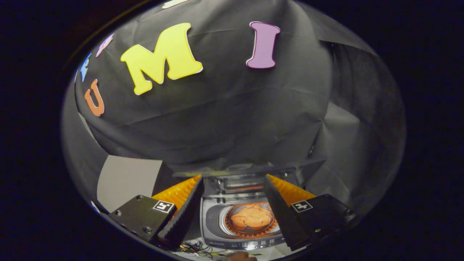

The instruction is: Put the clothes into the washing machine and then close the washing machine lid.

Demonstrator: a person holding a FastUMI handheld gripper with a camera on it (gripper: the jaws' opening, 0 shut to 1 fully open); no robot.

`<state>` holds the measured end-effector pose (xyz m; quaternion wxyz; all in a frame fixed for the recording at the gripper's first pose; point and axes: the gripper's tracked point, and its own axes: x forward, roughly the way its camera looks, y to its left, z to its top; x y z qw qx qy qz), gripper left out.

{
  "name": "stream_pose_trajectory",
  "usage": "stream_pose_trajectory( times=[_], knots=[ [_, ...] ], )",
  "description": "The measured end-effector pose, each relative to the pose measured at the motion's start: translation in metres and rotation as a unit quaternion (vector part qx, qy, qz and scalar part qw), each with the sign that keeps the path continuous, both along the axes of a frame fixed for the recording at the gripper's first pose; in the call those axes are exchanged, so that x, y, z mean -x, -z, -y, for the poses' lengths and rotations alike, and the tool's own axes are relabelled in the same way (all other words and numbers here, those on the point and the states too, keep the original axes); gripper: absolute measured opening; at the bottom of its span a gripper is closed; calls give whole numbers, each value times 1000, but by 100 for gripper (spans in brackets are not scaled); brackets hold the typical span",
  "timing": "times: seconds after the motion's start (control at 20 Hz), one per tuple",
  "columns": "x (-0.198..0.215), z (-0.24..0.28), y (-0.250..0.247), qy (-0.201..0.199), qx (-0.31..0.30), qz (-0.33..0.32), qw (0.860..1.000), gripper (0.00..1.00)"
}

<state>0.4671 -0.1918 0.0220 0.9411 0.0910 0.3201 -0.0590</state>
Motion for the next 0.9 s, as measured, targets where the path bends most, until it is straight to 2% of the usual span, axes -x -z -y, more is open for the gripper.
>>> stream_pose_trajectory(
  times=[0.3,0.35,0.6,0.7,0.85,0.9],
  knots=[
    [-62,-6,31,4,16,-18,1000,100],
    [-66,-5,35,1,19,-24,1000,100],
    [-74,22,54,46,15,-25,999,100],
    [-73,32,54,52,24,-19,998,100],
    [-65,39,64,25,76,-31,996,100],
    [-69,41,63,13,92,-14,996,100]
  ],
)
